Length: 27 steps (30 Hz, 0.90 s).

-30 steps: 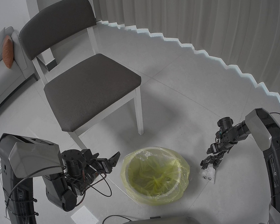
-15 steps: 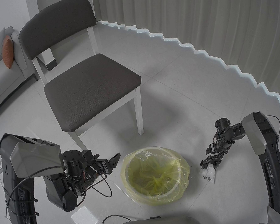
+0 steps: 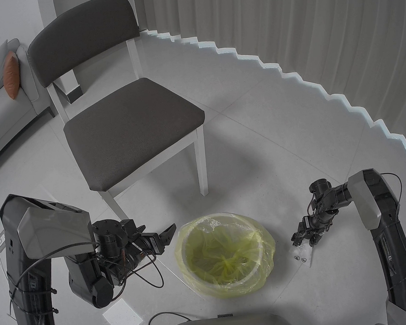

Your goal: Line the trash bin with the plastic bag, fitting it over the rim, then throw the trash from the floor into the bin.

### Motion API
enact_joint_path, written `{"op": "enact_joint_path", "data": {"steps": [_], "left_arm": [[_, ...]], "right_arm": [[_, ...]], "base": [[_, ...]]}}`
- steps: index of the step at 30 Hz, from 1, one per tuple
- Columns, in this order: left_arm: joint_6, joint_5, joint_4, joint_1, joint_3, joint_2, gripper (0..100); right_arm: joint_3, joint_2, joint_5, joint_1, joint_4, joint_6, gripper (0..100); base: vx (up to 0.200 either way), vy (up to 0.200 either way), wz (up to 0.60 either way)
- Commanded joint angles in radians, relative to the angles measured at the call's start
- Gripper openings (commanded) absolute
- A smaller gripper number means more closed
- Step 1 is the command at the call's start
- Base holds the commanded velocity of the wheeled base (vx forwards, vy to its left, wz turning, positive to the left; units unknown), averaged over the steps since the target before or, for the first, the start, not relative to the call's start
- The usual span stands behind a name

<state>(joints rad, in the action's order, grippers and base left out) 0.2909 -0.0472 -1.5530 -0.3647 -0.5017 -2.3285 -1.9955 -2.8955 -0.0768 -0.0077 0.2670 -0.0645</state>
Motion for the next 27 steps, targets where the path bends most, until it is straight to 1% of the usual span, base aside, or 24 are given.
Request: {"op": "enact_joint_path", "data": {"steps": [1,6,17,18,20,27], "left_arm": [[0.001,0.0,-0.016,0.0,0.0,-0.005,100],[0.001,0.0,-0.016,0.0,0.002,-0.005,100],[0.001,0.0,-0.016,-0.002,0.002,-0.005,100],[0.001,0.0,-0.016,-0.002,0.002,-0.006,100],[-0.001,0.0,-0.016,-0.002,0.002,-0.008,100],[-0.001,0.0,-0.016,-0.003,0.002,-0.012,100]], "right_arm": [[-0.004,-0.054,0.0,0.005,0.037,-0.04,100],[-0.004,-0.08,0.002,0.008,0.12,-0.081,100],[-0.004,-0.097,0.015,0.008,0.146,-0.124,100],[-0.004,-0.113,0.019,0.008,0.173,-0.147,100],[-0.004,-0.12,0.019,0.009,0.189,-0.161,100],[-0.004,-0.12,0.02,0.011,0.187,-0.175,100]], "base": [[0.0,0.0,0.0],[0.0,0.0,0.0],[0.0,0.0,0.0],[0.0,0.0,0.0],[0.0,0.0,0.0],[0.0,0.0,0.0]]}}
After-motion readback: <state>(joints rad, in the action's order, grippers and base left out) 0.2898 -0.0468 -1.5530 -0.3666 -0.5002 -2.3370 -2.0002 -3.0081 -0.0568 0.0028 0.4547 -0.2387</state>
